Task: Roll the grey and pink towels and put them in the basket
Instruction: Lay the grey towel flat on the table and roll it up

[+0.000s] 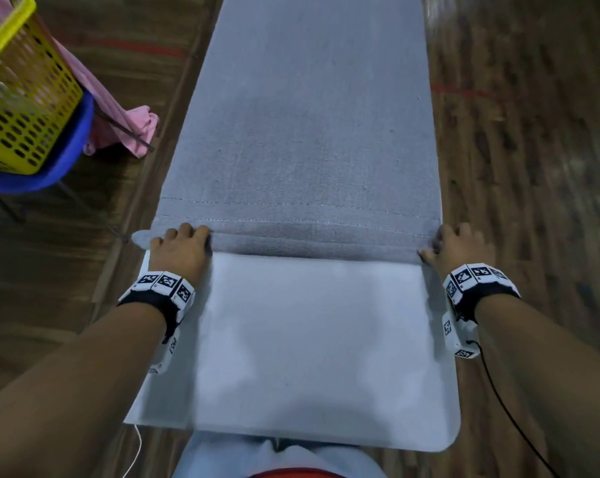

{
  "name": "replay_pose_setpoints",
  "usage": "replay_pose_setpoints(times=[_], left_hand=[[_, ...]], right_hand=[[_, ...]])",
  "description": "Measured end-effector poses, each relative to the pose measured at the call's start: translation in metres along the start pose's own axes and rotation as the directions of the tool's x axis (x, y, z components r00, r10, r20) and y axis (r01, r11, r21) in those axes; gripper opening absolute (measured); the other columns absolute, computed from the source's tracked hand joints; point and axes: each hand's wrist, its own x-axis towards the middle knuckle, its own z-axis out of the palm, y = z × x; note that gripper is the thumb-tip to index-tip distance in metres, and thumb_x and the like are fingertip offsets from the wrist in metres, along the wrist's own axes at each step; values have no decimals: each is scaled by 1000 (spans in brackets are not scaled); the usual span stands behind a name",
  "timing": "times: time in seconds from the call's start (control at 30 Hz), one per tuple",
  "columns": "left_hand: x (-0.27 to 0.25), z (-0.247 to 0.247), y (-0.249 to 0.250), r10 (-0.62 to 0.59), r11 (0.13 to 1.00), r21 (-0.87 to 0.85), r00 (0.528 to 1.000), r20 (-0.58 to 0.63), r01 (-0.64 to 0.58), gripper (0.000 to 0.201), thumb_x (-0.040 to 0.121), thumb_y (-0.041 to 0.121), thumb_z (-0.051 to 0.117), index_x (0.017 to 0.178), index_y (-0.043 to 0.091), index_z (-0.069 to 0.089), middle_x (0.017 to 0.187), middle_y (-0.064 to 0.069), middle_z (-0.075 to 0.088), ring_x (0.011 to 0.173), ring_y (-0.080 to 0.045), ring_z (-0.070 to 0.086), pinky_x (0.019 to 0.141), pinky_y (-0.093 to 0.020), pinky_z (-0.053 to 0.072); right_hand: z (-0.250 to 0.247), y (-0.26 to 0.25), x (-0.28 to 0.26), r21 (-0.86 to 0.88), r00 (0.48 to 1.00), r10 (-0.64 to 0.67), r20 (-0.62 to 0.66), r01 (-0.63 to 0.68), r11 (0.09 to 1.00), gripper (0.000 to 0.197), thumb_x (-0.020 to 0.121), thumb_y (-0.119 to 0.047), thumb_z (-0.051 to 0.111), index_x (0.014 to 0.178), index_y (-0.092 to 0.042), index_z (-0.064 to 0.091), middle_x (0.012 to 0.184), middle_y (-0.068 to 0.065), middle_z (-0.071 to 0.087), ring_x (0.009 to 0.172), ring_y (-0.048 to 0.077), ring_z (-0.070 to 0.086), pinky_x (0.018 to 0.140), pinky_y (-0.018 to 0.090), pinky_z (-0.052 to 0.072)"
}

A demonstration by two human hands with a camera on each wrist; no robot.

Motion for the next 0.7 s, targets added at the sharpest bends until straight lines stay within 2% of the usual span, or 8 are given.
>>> replay_pose_setpoints(times=[0.03, 0.1, 0.17, 0.23, 0.4, 0.53, 0.6, 0.7], left_hand=[[1, 0, -1, 6, 1000, 4, 1000, 0, -6, 26, 98, 29, 41, 118, 17, 52, 113, -14, 56, 103, -35, 53, 89, -48, 41], [4, -2, -3, 20, 1000, -4, 1000, -3, -20, 25, 98, 29, 42, 117, 17, 53, 111, -14, 56, 103, -35, 52, 90, -47, 40], [11, -5, -7, 53, 999, -1, 999, -11, -53, 24, 96, 28, 45, 116, 18, 56, 112, -13, 56, 105, -34, 52, 92, -46, 38], [18, -9, -13, 98, 995, 17, 995, -6, -97, 25, 95, 27, 48, 117, 20, 58, 115, -12, 58, 108, -33, 52, 93, -44, 36], [25, -16, -20, 120, 993, 4, 992, 50, -120, 28, 95, 28, 49, 118, 19, 61, 119, -10, 62, 113, -31, 51, 92, -42, 39], [21, -17, -16, 125, 991, 14, 976, 181, -129, 28, 95, 30, 45, 115, 21, 63, 114, -12, 65, 110, -31, 52, 91, -40, 36], [19, -16, -17, 118, 993, 5, 970, 214, -122, 30, 96, 30, 43, 117, 21, 61, 116, -13, 64, 111, -31, 52, 91, -40, 35], [15, -15, -21, 96, 995, 4, 966, 241, -100, 31, 96, 30, 41, 118, 21, 61, 117, -14, 65, 110, -31, 56, 93, -39, 37]], right_hand=[[0, -4, -4, -20, 997, -52, -61, 51, 998, 37, 78, -45, 67, 105, -21, 56, 113, 13, 53, 102, 36, 50, 86, 44, 42], [2, -17, -14, 5, 963, -222, -152, 226, 974, 35, 77, -35, 67, 106, -18, 59, 109, 12, 55, 95, 34, 52, 80, 42, 46], [8, -32, -24, 69, 918, -382, -108, 390, 918, 35, 79, -39, 65, 108, -21, 59, 107, 7, 57, 93, 29, 54, 80, 38, 47], [15, -42, -32, 91, 891, -454, -3, 453, 887, 38, 81, -42, 64, 113, -22, 58, 110, 5, 55, 98, 28, 54, 84, 37, 45], [16, -48, -24, 94, 913, -409, -2, 407, 908, 25, 90, -23, 53, 115, -20, 57, 114, 8, 55, 103, 31, 51, 85, 39, 40], [9, -54, -21, 70, 916, -399, 37, 396, 916, 26, 96, -23, 46, 120, -19, 55, 120, 6, 55, 108, 28, 49, 89, 39, 38], [8, -54, -27, 135, 904, -427, -18, 426, 895, 23, 94, -21, 50, 114, -13, 57, 113, 11, 59, 101, 32, 52, 85, 42, 41], [9, -49, -35, 240, 912, -409, -22, 402, 884, 12, 92, -19, 49, 99, -12, 54, 92, 17, 64, 79, 33, 55, 69, 39, 41]])
